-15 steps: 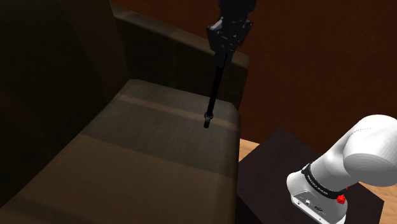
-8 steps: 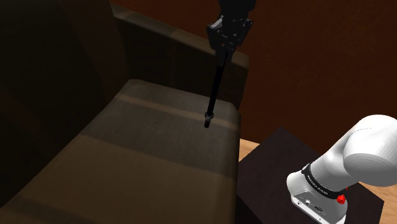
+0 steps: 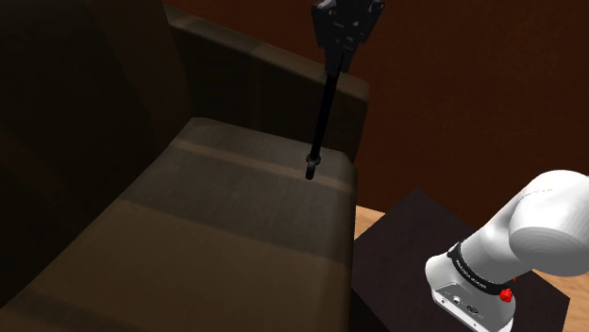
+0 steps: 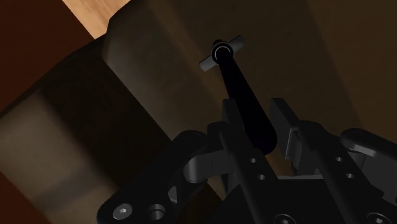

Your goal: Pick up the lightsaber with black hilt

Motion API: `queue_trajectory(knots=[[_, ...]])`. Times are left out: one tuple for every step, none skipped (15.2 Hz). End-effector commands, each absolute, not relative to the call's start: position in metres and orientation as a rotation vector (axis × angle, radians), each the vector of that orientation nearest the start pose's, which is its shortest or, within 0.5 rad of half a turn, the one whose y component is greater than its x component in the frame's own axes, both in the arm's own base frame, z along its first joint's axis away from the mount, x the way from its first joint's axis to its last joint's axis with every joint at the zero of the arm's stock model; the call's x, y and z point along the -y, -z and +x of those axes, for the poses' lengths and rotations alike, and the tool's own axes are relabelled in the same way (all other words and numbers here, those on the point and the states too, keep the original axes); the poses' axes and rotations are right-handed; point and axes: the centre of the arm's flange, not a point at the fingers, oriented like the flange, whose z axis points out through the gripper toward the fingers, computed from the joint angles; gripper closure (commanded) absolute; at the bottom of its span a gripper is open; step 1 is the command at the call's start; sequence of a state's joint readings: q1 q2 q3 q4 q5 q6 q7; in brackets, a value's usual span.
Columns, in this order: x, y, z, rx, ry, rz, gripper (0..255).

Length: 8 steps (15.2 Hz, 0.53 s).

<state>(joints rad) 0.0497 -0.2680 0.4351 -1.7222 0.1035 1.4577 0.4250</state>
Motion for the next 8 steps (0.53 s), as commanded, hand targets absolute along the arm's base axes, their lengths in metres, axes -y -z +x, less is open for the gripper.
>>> queue_trajectory(knots=[[-0.254,-0.677,0.391,0.088,-0.024,-3.157,255],[-0.254,-0.683,0.391,0.088,-0.024,-3.157,255],[-0.254,-0.688,0.391,0.088,-0.024,-3.157,255],[-0.254,-0.693,0.391,0.088,-0.024,-3.157,255],[-0.254,-0.698,0.391,0.088,-0.024,-3.157,255],[-0.254,-0.704,0.391,0.088,-0.024,-3.157,255],[-0.254,-0.704,0.391,0.088,-0.024,-3.157,255],[-0.254,-0.705,0.391,0.088,-0.024,-3.157,255]])
